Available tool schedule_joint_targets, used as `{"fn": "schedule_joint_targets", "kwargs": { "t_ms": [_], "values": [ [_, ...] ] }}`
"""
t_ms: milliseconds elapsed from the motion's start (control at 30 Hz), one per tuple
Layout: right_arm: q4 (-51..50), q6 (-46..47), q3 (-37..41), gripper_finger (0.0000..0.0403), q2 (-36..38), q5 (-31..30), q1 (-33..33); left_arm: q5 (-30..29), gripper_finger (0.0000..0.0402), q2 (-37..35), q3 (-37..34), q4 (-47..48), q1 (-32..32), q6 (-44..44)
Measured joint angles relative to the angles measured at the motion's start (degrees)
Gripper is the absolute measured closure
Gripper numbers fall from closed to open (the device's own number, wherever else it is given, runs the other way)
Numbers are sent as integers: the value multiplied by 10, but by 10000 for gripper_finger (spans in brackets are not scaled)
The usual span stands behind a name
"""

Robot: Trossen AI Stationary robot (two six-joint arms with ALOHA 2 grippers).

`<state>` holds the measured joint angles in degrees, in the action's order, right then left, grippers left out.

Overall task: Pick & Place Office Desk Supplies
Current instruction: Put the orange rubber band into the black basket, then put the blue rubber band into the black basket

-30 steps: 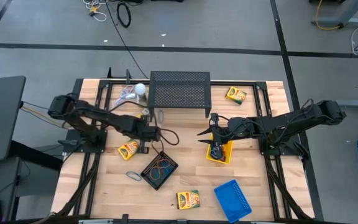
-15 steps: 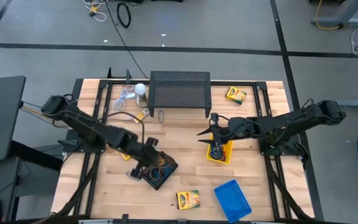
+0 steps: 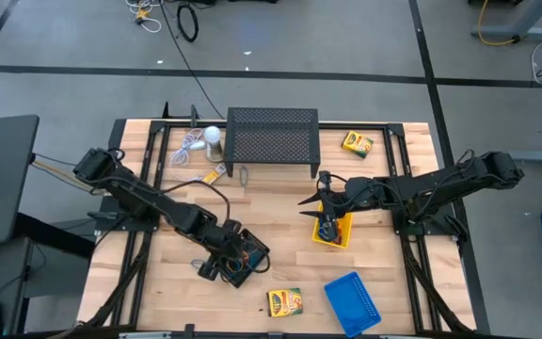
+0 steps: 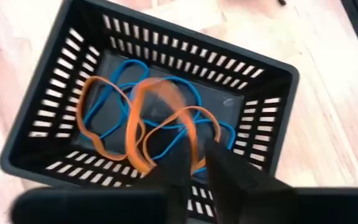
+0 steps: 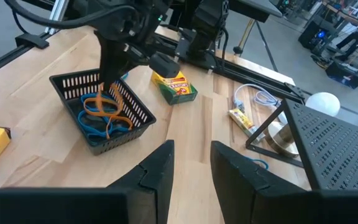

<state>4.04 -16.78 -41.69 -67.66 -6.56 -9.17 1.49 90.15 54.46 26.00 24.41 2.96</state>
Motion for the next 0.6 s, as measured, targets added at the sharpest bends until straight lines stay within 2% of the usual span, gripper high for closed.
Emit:
{"fn": "schedule_joint_targets", "kwargs": {
  "t_ms": [300,433,600],
  "values": [
    [-1,0,0,291,0,0,0,5,246,-3,0,-9,10,15],
    [-1,0,0,291,0,0,0,4,236,-3,0,5,28,29],
    [-1,0,0,291,0,0,0,-1,237,-3,0,57,62,93]
  ]
}}
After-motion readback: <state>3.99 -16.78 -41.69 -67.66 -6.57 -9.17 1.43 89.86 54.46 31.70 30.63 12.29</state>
